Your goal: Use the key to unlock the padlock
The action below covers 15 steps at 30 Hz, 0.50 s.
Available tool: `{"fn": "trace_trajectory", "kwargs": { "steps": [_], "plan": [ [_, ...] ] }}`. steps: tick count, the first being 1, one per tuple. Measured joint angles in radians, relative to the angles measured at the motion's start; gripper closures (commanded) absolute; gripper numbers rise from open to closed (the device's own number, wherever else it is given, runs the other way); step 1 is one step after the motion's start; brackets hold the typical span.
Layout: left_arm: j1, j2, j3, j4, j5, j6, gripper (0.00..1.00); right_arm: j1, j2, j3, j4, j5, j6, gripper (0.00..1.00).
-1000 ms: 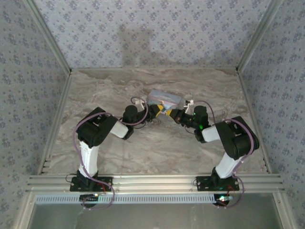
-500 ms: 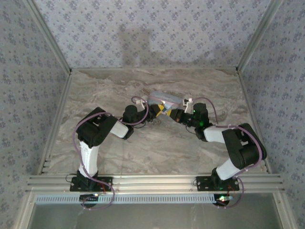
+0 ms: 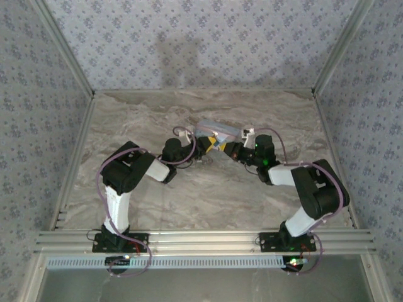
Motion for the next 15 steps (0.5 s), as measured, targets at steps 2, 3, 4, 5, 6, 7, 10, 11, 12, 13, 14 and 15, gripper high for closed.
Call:
{"fn": "trace_trajectory", "kwargs": {
  "steps": [2,3,4,5,6,7,10,11,12,13,14,15],
  "plan": [
    [0.0,0.0,0.0,0.006,0.002,0.0,1.0,0.014,-0.034,0.003,-0.05,0.039,-0.051,1.0],
    [0.0,0.0,0.0,0.008,0.007,0.0,1.0,0.018,-0.046,0.004,-0.071,0.054,-0.077,1.0],
    [0.0,0.0,0.0,0.008,0.009,0.0,1.0,0.021,-0.054,0.005,-0.087,0.064,-0.101,1.0],
    [0.0,0.0,0.0,0.007,0.012,0.0,1.0,0.023,-0.06,0.006,-0.105,0.073,-0.124,1.0],
    [-0.001,0.0,0.0,0.006,0.014,0.0,1.0,0.027,-0.066,0.008,-0.122,0.082,-0.146,1.0],
    [-0.001,0.0,0.0,0.005,0.017,0.0,1.0,0.031,-0.074,0.009,-0.138,0.092,-0.174,1.0],
    [-0.002,0.0,0.0,0.005,0.023,0.0,1.0,0.04,-0.097,0.021,-0.193,0.116,-0.242,1.0],
    [-0.002,0.0,0.0,0.006,0.024,0.0,1.0,0.04,-0.101,0.024,-0.203,0.118,-0.256,1.0],
    [-0.002,0.0,0.0,0.008,0.024,0.0,1.0,0.04,-0.104,0.025,-0.211,0.119,-0.267,1.0],
    [-0.003,0.0,0.0,0.007,0.024,0.0,1.0,0.04,-0.105,0.026,-0.214,0.119,-0.273,1.0],
    [-0.003,0.0,0.0,0.007,0.024,0.0,1.0,0.039,-0.105,0.026,-0.216,0.116,-0.275,1.0],
    [-0.003,0.0,0.0,0.007,0.025,0.0,1.0,0.039,-0.105,0.026,-0.216,0.112,-0.275,1.0]
  ]
}}
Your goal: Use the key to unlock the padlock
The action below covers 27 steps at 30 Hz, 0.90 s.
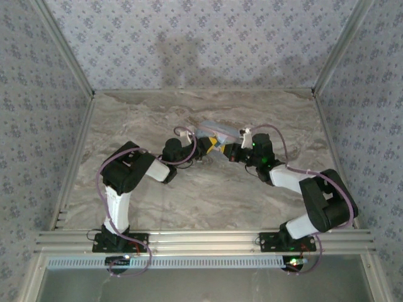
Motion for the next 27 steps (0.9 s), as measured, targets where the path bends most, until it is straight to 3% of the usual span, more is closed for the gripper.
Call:
{"fn": "trace_trajectory", "kwargs": {
  "steps": [12,27],
  "plan": [
    [0.0,0.0,0.002,0.008,-0.034,0.0,1.0,-0.041,0.114,0.0,0.222,-0.166,0.283,1.0],
    [-0.006,0.0,0.002,0.017,-0.035,0.0,1.0,-0.058,0.098,-0.003,0.201,-0.167,0.296,1.0]
  ]
}}
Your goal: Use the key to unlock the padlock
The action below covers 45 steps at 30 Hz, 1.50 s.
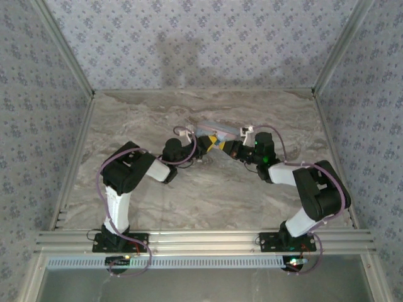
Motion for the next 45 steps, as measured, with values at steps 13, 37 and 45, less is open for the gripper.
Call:
{"fn": "trace_trajectory", "kwargs": {
  "steps": [13,37,45],
  "plan": [
    [-0.018,0.0,0.003,-0.026,0.049,0.0,1.0,-0.034,-0.025,-0.013,0.014,0.029,-0.007,1.0],
    [-0.044,-0.01,-0.033,-0.016,0.004,0.005,1.0,0.078,-0.202,-0.291,0.215,0.403,0.083,1.0],
    [-0.061,-0.015,-0.051,-0.001,-0.066,0.013,1.0,0.109,-0.293,-0.313,0.147,0.512,0.097,1.0]
  ]
}}
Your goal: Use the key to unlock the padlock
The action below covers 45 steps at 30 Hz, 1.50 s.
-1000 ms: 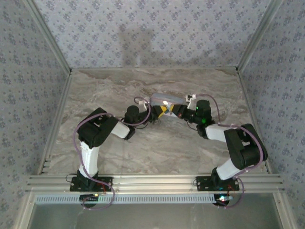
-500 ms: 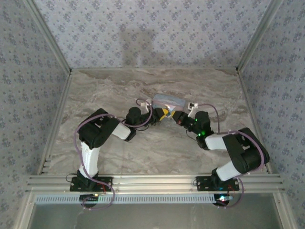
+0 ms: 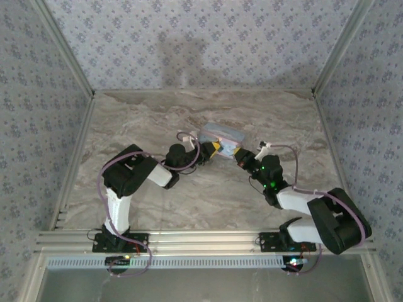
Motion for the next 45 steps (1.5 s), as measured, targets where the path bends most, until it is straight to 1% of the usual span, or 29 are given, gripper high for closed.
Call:
{"fn": "trace_trajectory", "kwargs": {
  "steps": [4,10,12,17,20,22,24,28,34,40,45],
  "plan": [
    [-0.003,0.008,-0.028,0.013,-0.023,0.003,1.0,0.002,-0.044,-0.014,-0.038,0.001,-0.005,1.0],
    [-0.003,0.056,-0.069,0.014,-0.045,0.01,0.89,0.005,-0.216,-0.027,-0.185,0.014,-0.044,1.0],
    [-0.003,0.076,-0.082,0.014,-0.052,0.01,0.85,0.005,-0.277,-0.027,-0.229,0.02,-0.06,1.0],
    [-0.003,0.096,-0.111,0.031,-0.067,0.016,0.64,0.004,-0.366,-0.027,-0.319,0.027,-0.08,1.0],
    [-0.003,0.094,-0.128,0.045,-0.078,0.018,0.59,0.004,-0.377,-0.027,-0.354,0.025,-0.087,1.0],
    [-0.004,0.085,-0.146,0.06,-0.086,0.018,0.54,0.004,-0.381,-0.027,-0.374,0.021,-0.09,1.0],
    [-0.009,0.064,-0.174,0.067,-0.098,0.021,0.52,0.005,-0.386,-0.026,-0.386,0.01,-0.091,1.0],
    [-0.023,0.005,-0.25,0.069,-0.123,0.03,0.49,0.005,-0.396,-0.001,-0.416,-0.023,-0.097,1.0],
    [-0.056,-0.115,-0.342,0.033,-0.148,0.062,0.49,0.006,-0.402,0.063,-0.433,-0.079,-0.097,1.0],
    [-0.076,-0.339,-0.356,-0.033,-0.143,0.134,0.48,0.016,-0.404,0.107,-0.419,-0.136,-0.088,1.0],
    [-0.092,-0.528,-0.295,-0.1,-0.112,0.212,0.42,0.039,-0.405,0.148,-0.393,-0.167,-0.073,1.0]
  ]
}}
